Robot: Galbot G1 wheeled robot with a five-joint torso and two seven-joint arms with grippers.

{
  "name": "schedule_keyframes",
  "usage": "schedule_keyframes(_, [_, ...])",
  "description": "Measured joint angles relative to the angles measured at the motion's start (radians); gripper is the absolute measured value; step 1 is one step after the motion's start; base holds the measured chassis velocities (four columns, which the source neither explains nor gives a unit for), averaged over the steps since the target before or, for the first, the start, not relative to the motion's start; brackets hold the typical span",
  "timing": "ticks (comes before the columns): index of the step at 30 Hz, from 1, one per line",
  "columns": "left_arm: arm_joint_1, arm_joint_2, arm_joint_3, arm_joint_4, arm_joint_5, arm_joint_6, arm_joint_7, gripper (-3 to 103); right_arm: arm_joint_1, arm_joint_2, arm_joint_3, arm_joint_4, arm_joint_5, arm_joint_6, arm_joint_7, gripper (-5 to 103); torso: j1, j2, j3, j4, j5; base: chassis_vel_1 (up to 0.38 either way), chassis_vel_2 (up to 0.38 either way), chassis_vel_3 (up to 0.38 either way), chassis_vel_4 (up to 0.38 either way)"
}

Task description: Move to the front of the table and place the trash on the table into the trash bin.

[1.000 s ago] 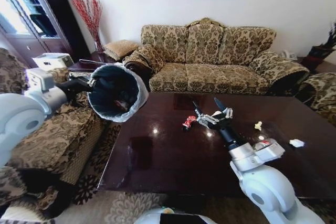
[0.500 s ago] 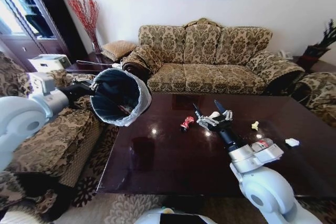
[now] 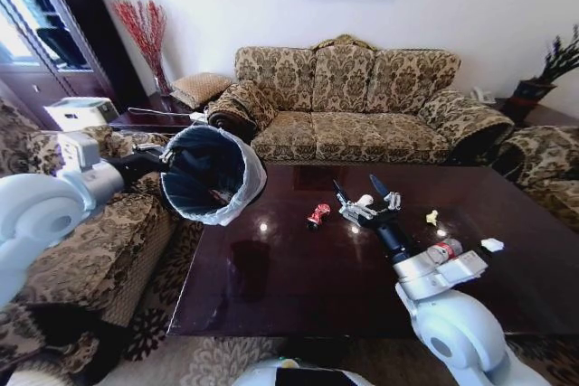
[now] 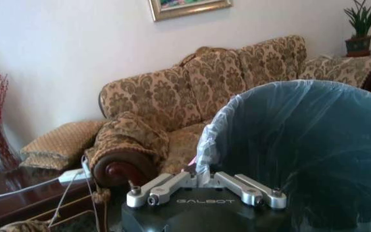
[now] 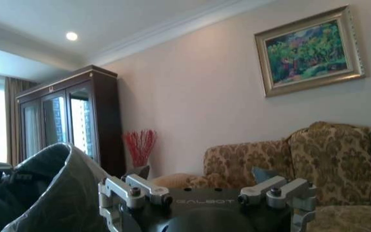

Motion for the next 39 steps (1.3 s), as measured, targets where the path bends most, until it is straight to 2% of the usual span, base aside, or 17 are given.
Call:
schedule_keyframes(21, [0.007, -0.026, 0.006, -0.012, 0.006, 0.017, -0.003, 1, -0.013, 0.002, 0.001, -0.001, -0.001, 0.008, 0.001, 100, 0.046, 0.104, 0.058, -0.0001, 0.0002, 0.000, 0.000, 0.000, 0.000])
schedule_keyframes(39, [-0.005, -0.022, -0.002, 0.000, -0.024, 0.036, -0.038, 1, -0.016, 0.005, -0.004, -0.001, -0.007, 0.008, -0.002, 100, 0.074, 0.166, 0.091, -0.0001, 0.0001, 0.000, 0.000, 0.000, 0.000])
